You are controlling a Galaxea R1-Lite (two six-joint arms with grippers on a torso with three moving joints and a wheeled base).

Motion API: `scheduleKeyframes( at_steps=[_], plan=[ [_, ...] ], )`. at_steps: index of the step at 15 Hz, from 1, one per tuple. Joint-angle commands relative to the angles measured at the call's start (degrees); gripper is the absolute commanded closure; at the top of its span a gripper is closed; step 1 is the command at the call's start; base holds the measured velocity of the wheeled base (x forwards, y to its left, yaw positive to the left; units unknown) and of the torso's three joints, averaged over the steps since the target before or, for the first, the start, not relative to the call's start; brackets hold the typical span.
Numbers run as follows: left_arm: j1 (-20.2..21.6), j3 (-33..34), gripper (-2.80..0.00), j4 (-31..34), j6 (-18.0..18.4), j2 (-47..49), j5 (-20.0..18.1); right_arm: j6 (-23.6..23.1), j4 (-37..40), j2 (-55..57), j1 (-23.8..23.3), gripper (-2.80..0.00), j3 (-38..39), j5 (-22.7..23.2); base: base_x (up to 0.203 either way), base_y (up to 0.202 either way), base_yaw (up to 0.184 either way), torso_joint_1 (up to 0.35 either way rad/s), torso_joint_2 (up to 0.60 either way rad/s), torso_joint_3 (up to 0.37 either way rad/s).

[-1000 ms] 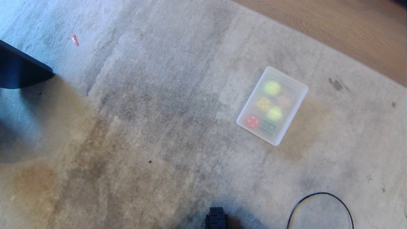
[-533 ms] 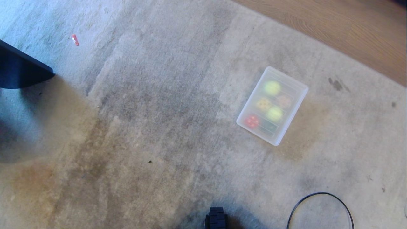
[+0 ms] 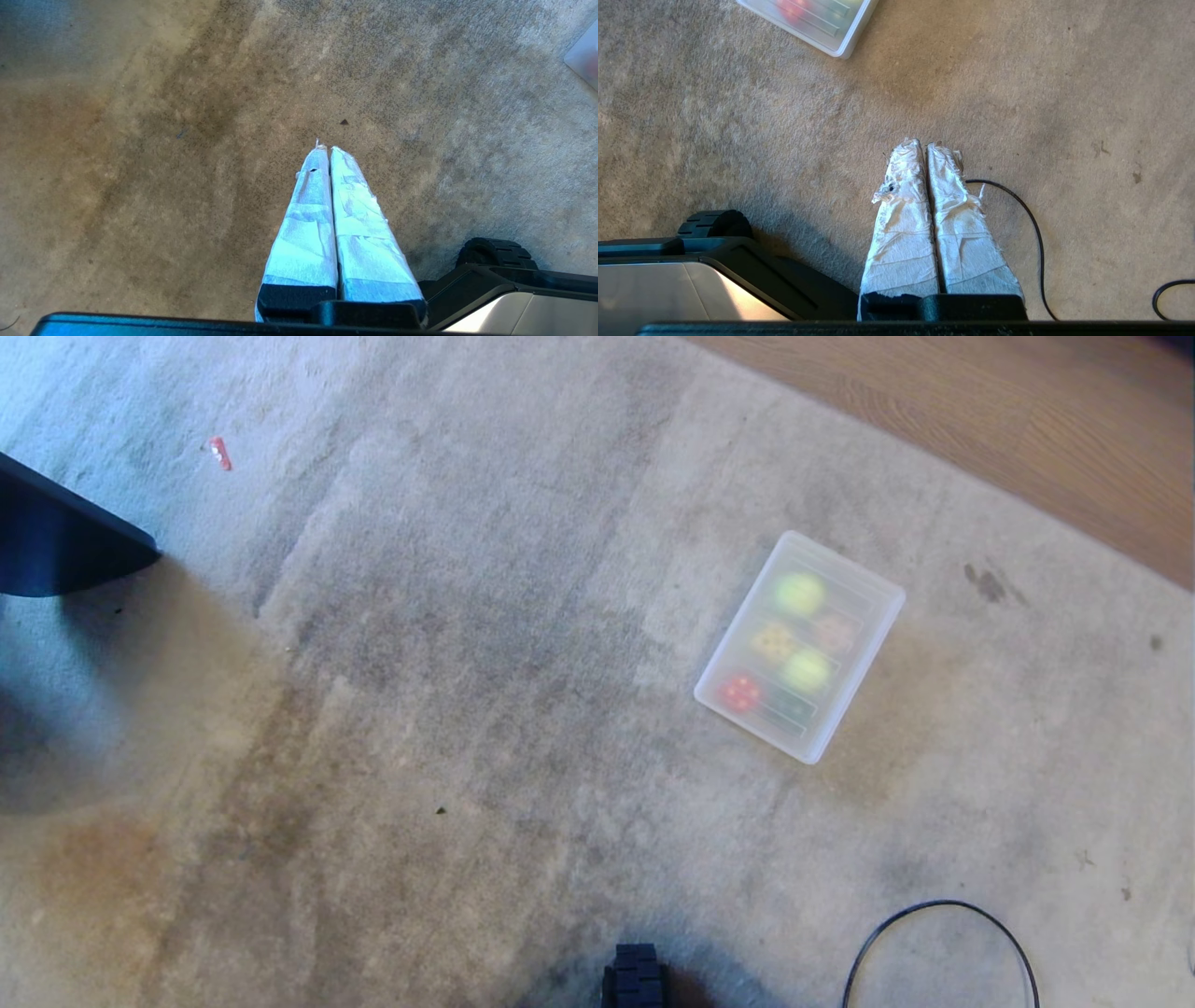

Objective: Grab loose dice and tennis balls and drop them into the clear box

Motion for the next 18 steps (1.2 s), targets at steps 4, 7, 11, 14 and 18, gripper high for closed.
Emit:
scheduleKeyframes(
  at_steps=[4,7,11,14,18],
  plan=[
    [0.0,0.0,0.0,-0.03,-1.43,0.0,0.34,0.03,-0.05,0.22,0.0,0.0,0.0,0.0,0.0,0.0,0.0,0.0,0.0,0.0],
    [0.0,0.0,0.0,-0.09,-2.56,0.0,0.45,0.09,0.02,0.22,0.0,0.0,0.0,0.0,0.0,0.0,0.0,0.0,0.0,0.0],
    [0.0,0.0,0.0,-0.29,-3.88,0.0,1.11,0.09,0.02,0.22,0.0,0.0,0.0,-0.02,0.0,0.0,0.0,0.003,0.0,0.142],
    [0.0,0.0,0.0,-0.12,-2.49,0.0,0.85,0.0,0.02,0.22,0.0,0.0,0.0,0.0,0.0,0.0,0.0,0.001,0.0,0.2],
    [0.0,0.0,0.0,-0.11,-1.62,0.0,0.25,-0.79,0.02,0.22,0.09,0.0,0.0,0.17,0.0,0.0,0.0,0.002,0.0,0.197]
  ],
)
